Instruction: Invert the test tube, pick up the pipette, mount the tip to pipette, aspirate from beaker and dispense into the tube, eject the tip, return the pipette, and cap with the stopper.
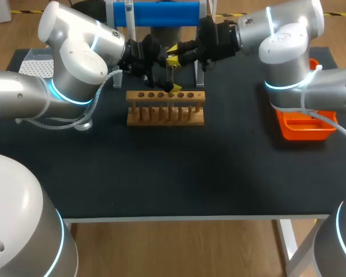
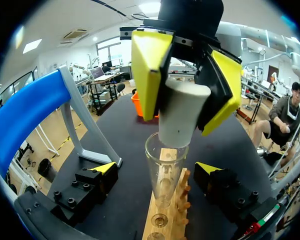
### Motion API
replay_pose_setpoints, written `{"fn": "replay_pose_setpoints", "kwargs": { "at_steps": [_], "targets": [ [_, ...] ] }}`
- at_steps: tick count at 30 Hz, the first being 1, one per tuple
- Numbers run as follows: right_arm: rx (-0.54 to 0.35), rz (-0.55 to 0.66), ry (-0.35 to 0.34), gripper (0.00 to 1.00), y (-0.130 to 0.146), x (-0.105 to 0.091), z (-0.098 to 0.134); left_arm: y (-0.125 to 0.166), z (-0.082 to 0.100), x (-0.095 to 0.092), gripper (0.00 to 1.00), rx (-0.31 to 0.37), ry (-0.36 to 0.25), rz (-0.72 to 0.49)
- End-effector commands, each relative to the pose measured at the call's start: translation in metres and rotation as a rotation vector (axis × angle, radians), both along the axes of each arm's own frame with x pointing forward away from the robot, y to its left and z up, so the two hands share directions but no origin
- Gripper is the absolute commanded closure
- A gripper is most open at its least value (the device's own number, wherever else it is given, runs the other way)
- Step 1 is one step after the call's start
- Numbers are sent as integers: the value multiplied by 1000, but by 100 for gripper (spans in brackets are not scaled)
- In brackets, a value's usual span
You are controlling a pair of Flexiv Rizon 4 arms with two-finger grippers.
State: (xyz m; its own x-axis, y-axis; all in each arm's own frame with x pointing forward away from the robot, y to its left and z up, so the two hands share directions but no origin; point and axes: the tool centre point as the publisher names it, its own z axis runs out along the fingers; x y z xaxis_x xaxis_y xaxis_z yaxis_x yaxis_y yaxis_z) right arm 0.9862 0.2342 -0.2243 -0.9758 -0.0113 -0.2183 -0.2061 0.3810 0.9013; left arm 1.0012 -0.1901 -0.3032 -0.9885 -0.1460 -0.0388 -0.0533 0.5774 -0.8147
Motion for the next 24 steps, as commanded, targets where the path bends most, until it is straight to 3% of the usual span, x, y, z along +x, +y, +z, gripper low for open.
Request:
{"fn": "replay_pose_setpoints", "kwargs": {
  "at_steps": [1,24],
  "targets": [
    [-6,5,3,100,1,2,-4,0,0,1,0,1,2,-2],
    [4,4,-10,100,0,4,3,0,0,1,0,1,2,-2]
  ]
}}
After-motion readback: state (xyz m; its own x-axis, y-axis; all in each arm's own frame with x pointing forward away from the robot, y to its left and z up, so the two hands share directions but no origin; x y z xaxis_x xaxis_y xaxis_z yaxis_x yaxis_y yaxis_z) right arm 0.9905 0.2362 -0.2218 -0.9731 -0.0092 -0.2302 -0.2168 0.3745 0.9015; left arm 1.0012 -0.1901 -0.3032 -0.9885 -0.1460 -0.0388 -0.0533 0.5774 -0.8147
